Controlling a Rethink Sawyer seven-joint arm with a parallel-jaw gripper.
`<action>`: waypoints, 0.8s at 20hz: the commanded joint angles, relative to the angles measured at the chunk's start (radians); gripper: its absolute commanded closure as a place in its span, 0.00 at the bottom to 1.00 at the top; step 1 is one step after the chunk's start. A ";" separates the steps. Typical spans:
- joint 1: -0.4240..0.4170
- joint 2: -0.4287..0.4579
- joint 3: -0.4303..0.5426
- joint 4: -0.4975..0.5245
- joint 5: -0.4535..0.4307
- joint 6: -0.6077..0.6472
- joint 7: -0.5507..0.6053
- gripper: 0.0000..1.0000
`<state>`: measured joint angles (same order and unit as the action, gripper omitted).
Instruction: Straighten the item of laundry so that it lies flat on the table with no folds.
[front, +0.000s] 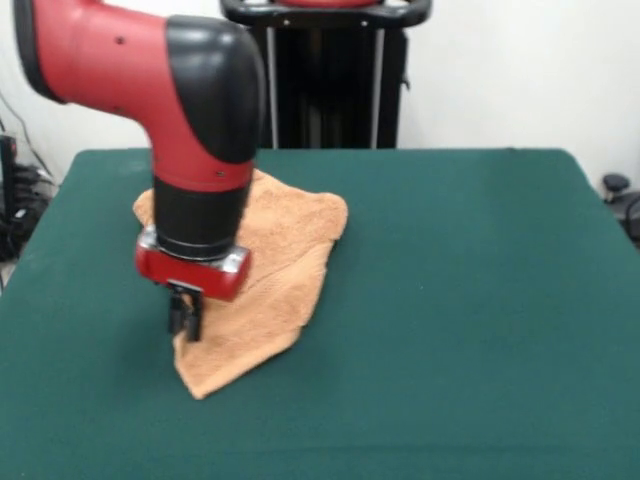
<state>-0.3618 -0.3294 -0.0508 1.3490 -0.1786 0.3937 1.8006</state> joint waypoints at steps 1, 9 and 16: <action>-0.026 0.026 0.134 -0.006 -0.103 0.128 -0.211 1.00; -0.050 0.028 0.162 -0.008 -0.161 0.128 -0.168 1.00; -0.027 -0.071 0.154 0.063 -0.160 0.184 -0.127 1.00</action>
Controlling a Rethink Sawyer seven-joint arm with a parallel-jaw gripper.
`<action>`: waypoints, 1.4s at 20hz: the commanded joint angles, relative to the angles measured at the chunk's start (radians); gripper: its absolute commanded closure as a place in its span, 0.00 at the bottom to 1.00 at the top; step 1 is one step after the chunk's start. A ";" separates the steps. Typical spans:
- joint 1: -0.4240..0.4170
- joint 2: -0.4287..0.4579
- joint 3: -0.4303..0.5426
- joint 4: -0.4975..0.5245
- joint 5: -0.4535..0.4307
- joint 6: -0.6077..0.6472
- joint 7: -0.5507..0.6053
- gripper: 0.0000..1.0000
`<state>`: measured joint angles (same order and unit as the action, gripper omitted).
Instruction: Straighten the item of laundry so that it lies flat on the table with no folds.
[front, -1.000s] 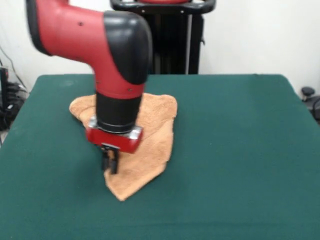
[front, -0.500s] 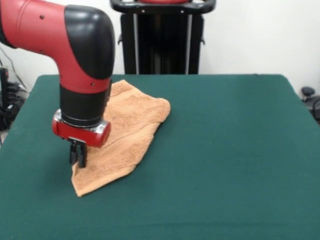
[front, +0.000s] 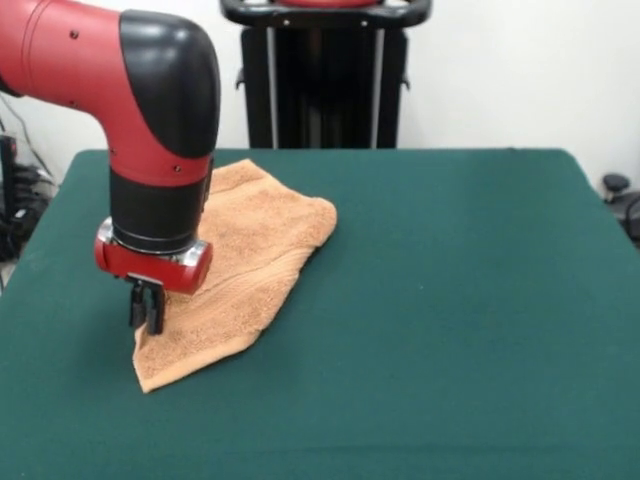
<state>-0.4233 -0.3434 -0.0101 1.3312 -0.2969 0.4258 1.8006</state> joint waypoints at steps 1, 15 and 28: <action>0.041 -0.089 0.111 0.102 -0.034 0.179 -0.119 1.00; 0.091 -0.389 0.103 0.174 0.073 0.559 -0.063 1.00; 0.095 -0.455 0.093 0.235 0.106 0.582 -0.020 1.00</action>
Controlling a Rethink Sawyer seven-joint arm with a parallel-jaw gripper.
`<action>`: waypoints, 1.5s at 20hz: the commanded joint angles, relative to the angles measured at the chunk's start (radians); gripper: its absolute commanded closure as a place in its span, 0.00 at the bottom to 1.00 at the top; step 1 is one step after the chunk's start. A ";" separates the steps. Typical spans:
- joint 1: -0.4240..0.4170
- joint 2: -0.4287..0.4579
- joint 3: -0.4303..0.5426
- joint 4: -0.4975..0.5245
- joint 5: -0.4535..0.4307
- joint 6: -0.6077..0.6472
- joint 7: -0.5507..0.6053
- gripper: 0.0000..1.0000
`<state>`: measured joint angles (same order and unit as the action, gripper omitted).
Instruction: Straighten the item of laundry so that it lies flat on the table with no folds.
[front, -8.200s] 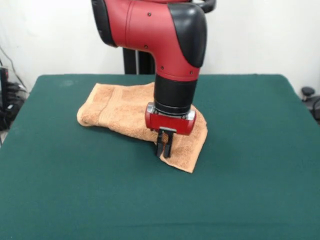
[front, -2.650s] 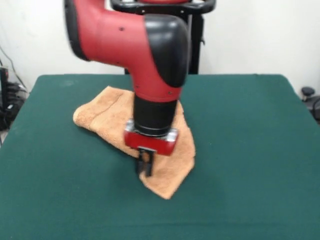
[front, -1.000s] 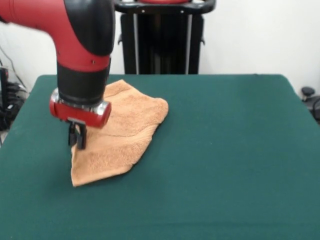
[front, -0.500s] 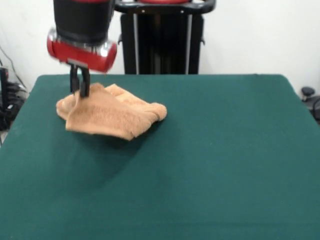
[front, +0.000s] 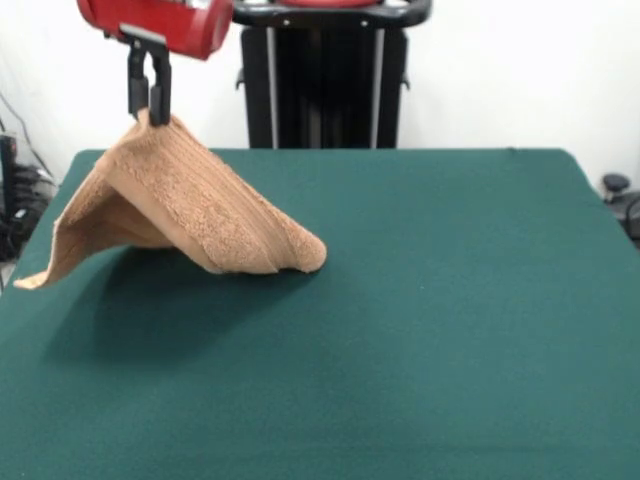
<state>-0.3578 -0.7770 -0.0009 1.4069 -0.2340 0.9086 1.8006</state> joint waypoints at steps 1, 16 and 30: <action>0.030 -0.027 0.084 0.167 0.046 0.098 -0.019 1.00; 0.015 0.048 0.120 0.197 0.039 -0.079 -0.006 1.00; -0.077 0.362 0.234 0.115 -0.069 -0.483 -0.068 1.00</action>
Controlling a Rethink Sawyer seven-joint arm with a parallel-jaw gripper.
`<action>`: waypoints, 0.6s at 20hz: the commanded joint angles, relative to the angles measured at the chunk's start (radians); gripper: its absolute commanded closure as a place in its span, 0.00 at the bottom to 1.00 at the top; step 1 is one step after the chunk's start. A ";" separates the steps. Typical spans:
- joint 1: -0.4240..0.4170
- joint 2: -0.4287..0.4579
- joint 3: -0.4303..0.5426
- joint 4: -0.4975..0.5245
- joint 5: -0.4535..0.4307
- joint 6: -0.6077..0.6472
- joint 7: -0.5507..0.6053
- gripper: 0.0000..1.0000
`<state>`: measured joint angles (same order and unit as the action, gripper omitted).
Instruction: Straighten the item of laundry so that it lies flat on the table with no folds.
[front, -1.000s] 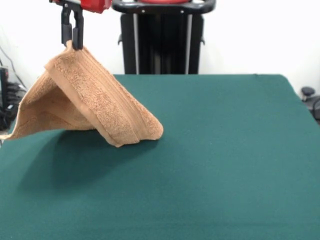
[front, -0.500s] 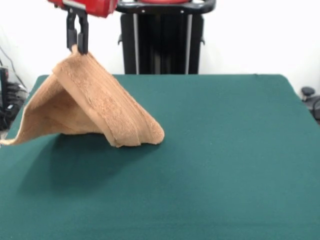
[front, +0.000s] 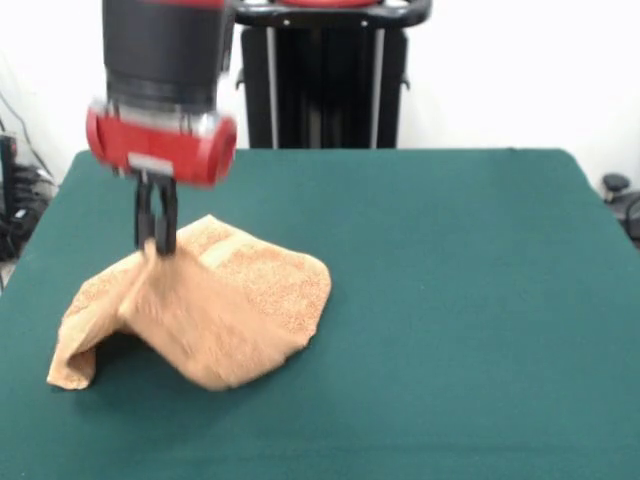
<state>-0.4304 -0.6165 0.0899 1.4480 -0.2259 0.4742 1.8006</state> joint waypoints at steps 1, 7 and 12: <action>-0.012 0.213 0.151 0.071 -0.079 -0.064 -0.073 1.00; -0.033 0.247 0.179 0.048 -0.101 -0.096 -0.066 1.00; -0.046 0.274 0.198 0.022 -0.116 -0.100 -0.064 1.00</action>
<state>-0.4902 -0.4223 0.1547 1.4340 -0.2880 0.3871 1.8006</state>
